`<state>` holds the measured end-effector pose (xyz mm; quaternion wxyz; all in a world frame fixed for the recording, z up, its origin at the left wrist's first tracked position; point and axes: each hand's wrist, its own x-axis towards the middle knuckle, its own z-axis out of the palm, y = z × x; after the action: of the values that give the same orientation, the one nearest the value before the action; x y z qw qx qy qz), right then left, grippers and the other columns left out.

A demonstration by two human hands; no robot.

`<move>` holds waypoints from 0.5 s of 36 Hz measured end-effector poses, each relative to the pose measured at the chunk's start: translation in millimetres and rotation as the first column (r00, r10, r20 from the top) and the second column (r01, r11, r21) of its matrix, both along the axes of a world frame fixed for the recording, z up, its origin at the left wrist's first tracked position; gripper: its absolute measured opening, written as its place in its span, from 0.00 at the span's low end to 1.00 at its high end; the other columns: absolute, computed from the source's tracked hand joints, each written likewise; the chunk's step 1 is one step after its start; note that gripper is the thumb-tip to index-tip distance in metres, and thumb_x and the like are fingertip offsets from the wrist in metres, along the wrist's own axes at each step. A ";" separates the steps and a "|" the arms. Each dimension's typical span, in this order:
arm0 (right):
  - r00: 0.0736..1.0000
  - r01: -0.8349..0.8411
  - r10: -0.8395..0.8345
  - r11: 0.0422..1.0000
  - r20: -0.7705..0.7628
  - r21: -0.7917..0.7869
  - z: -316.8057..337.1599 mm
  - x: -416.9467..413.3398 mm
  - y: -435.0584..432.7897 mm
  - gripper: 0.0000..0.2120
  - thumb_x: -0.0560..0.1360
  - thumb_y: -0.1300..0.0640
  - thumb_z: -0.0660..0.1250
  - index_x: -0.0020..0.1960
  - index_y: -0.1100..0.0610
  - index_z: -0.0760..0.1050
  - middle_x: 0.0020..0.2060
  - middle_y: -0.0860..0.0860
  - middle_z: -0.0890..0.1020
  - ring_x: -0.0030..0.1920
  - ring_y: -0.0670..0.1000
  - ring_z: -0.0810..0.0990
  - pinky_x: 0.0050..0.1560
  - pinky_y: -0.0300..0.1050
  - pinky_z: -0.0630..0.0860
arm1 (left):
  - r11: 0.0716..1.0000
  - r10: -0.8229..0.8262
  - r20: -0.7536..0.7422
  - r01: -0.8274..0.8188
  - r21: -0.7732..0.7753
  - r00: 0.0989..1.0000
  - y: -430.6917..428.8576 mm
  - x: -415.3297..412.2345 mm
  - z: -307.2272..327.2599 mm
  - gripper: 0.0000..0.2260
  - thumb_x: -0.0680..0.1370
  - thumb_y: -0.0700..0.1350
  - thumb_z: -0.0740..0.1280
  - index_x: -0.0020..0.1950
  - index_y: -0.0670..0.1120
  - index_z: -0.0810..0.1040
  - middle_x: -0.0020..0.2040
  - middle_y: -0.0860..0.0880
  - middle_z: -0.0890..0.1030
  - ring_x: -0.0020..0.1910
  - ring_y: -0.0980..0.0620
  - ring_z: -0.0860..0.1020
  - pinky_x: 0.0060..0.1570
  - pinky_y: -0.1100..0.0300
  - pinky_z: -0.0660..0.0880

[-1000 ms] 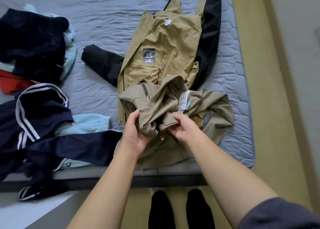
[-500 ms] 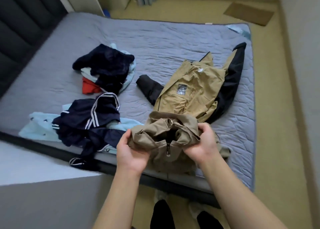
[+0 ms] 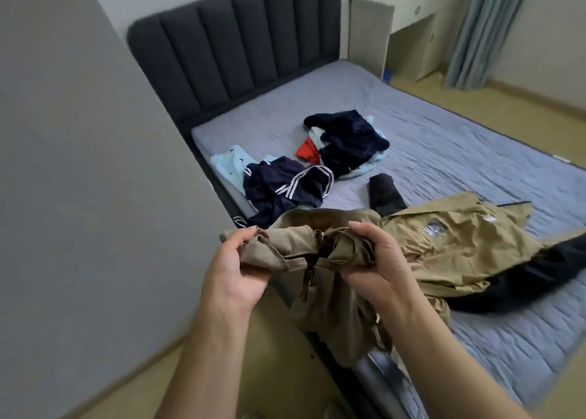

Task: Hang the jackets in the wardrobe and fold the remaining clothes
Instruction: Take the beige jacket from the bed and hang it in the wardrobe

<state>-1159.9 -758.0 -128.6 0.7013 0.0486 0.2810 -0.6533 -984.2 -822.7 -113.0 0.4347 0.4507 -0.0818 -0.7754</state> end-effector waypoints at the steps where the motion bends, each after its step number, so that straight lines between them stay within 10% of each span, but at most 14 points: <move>1: 0.999 -0.039 0.039 0.999 -0.004 -0.025 4.9 9.2 -0.8 0.08 0.64 0.66 0.66 0.27 0.63 0.80 0.30 0.57 0.83 0.32 0.55 0.84 0.32 0.47 0.80 | 0.999 0.044 0.008 -0.044 0.004 0.999 4.9 13.8 5.7 0.05 0.76 0.37 0.63 0.42 0.42 0.76 0.34 0.42 0.83 0.31 0.46 0.83 0.29 0.50 0.80; 8: 0.935 -0.353 0.349 0.920 -0.052 -0.168 33.7 103.5 -5.0 0.11 0.66 0.66 0.62 0.28 0.63 0.80 0.29 0.57 0.82 0.30 0.53 0.83 0.30 0.46 0.80 | 0.912 0.409 -0.128 -0.407 0.048 0.903 64.5 129.0 18.4 0.09 0.80 0.38 0.60 0.44 0.39 0.77 0.34 0.42 0.83 0.31 0.48 0.83 0.26 0.55 0.79; 12: 0.819 -0.570 0.553 0.816 -0.154 -0.096 32.6 165.8 8.3 0.11 0.69 0.64 0.64 0.48 0.68 0.80 0.47 0.62 0.82 0.49 0.59 0.83 0.53 0.55 0.79 | 0.839 0.544 -0.189 -0.535 0.100 0.817 126.3 195.2 17.2 0.10 0.75 0.35 0.60 0.36 0.38 0.77 0.28 0.43 0.81 0.25 0.49 0.80 0.24 0.57 0.78; 18: 0.725 -0.687 0.684 0.727 -0.082 -0.007 25.2 260.5 59.8 0.15 0.72 0.66 0.59 0.37 0.69 0.83 0.40 0.63 0.84 0.38 0.58 0.85 0.33 0.50 0.81 | 0.868 0.494 -0.200 -0.491 0.067 0.846 232.1 280.4 14.9 0.10 0.71 0.40 0.70 0.45 0.33 0.83 0.52 0.35 0.82 0.47 0.36 0.83 0.35 0.43 0.80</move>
<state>-899.4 -698.2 -103.5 0.8829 -0.0957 0.2925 -0.3547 -703.7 -590.6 -98.2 0.6221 0.3749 0.0881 -0.6817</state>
